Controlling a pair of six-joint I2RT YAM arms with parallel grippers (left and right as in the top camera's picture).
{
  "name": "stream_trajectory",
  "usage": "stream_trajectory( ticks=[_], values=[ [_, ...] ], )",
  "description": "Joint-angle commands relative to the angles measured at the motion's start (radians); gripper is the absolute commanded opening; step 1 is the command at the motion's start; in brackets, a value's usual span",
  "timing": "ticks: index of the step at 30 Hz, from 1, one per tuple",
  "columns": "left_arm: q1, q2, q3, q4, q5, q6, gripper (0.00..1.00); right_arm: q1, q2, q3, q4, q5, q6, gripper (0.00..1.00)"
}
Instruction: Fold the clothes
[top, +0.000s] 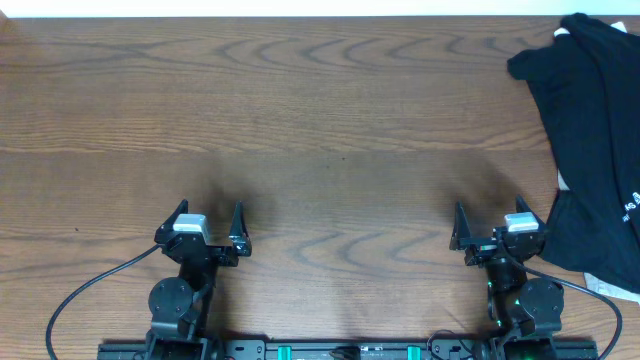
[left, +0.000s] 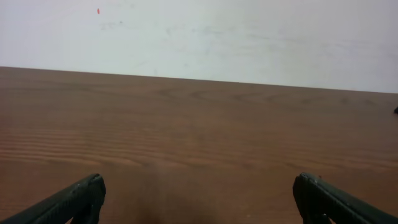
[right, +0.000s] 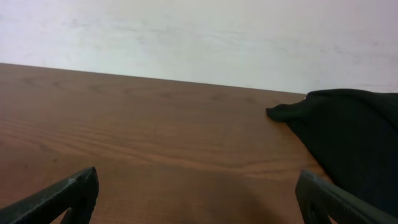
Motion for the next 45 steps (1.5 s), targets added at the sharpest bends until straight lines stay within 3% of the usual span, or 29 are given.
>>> stream_trajectory(
  ticks=[1,20,26,33,39,45],
  values=[
    [0.005,-0.007,-0.016,-0.038,-0.02,-0.009,0.98,-0.016,-0.006,-0.003,-0.003,0.006,-0.011,0.99],
    [0.005,-0.007,-0.016,-0.035,-0.02,-0.009,0.98,-0.016,-0.006,-0.003,0.005,-0.01,-0.01,0.99],
    [0.005,-0.007,-0.008,-0.036,0.0,-0.1,0.98,-0.016,-0.005,0.011,-0.027,-0.025,0.142,0.99],
    [0.005,0.02,0.106,-0.156,0.111,-0.177,0.98,-0.016,0.025,0.201,-0.342,0.009,0.154,0.99],
    [0.005,0.15,0.291,-0.36,0.135,-0.217,0.98,-0.016,0.143,0.429,-0.595,0.007,0.155,0.99],
    [0.005,0.336,0.515,-0.548,0.164,-0.23,0.98,-0.016,0.352,0.581,-0.735,-0.185,0.184,0.99]
  ],
)
